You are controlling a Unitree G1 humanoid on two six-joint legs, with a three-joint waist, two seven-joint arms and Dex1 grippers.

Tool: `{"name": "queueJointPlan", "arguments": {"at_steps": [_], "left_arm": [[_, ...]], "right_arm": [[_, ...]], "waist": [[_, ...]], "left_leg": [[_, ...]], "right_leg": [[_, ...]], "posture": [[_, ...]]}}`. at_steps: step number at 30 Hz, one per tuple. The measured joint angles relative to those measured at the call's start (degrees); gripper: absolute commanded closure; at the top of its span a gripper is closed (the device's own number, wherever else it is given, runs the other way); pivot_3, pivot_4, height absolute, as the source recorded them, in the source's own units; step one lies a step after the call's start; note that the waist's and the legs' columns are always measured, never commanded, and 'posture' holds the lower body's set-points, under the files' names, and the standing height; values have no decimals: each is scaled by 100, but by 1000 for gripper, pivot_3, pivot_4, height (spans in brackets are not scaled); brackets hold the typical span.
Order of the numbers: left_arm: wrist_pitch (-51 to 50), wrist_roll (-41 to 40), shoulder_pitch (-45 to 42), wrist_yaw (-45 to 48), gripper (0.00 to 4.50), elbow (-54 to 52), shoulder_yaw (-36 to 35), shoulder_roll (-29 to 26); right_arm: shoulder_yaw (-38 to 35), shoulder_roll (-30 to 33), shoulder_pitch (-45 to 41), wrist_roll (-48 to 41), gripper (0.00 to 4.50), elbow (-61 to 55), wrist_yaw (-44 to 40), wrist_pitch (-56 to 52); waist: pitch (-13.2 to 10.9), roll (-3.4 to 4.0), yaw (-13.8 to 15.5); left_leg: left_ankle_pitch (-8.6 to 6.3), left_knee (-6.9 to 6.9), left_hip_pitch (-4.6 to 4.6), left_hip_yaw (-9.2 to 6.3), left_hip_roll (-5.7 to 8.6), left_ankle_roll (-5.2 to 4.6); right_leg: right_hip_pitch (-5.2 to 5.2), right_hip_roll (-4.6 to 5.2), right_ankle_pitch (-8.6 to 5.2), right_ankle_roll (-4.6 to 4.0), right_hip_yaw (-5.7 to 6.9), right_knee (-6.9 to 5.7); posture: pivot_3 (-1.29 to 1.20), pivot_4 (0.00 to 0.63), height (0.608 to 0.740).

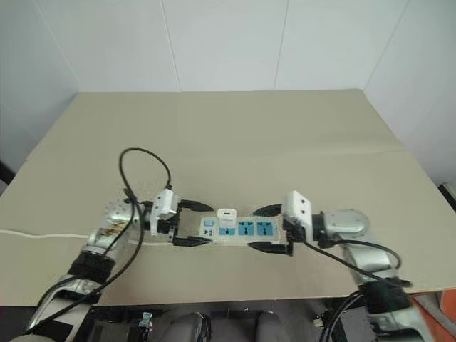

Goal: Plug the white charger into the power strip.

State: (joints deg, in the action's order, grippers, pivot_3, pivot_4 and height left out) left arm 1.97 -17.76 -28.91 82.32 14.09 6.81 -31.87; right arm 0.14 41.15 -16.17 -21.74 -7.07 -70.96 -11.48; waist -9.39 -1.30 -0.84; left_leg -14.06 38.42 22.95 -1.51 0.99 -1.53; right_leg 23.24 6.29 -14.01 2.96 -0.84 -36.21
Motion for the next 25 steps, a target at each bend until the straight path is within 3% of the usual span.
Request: {"name": "queueJointPlan", "arguments": {"at_steps": [6, 12, 17, 25], "left_arm": [[-1228, -1011, 155, 488, 35, -1259, -690, -1308], [-1435, -1114, 130, 627, 35, -974, -1008, -2000], [-1431, -1088, 84, 715, 35, -835, -1062, -2142], [-1461, -1091, 87, 715, 35, -936, -1049, -2057]], "right_arm": [[-1201, 842, 794, -451, 0, -433, -20, -225], [-2420, 1268, 1672, -674, 0, -524, -23, -326], [-2934, 1423, 2142, -778, 0, -756, -81, -426], [-2989, 1431, 2331, -778, 0, -923, 4, -503]], "waist": [[-12, 4, 30], [-15, 5, 56], [-16, 3, 31], [-16, 3, 21]], "left_leg": [[0, -4, -7, 2, -5, 0], [0, -3, -10, 6, 0, -1], [0, -2, -11, 8, -2, -1], [1, -1, -10, 8, -1, -1]], "right_leg": [[-12, 4, -1, 1, 2, 8], [-16, 1, -1, 1, 3, 8], [-19, 1, -1, 1, 2, 7], [-18, 1, -1, 1, 1, 6]], "posture": [[0, 150, 740], [0, 150, 740], [0, 150, 740], [0, 150, 740]]}}
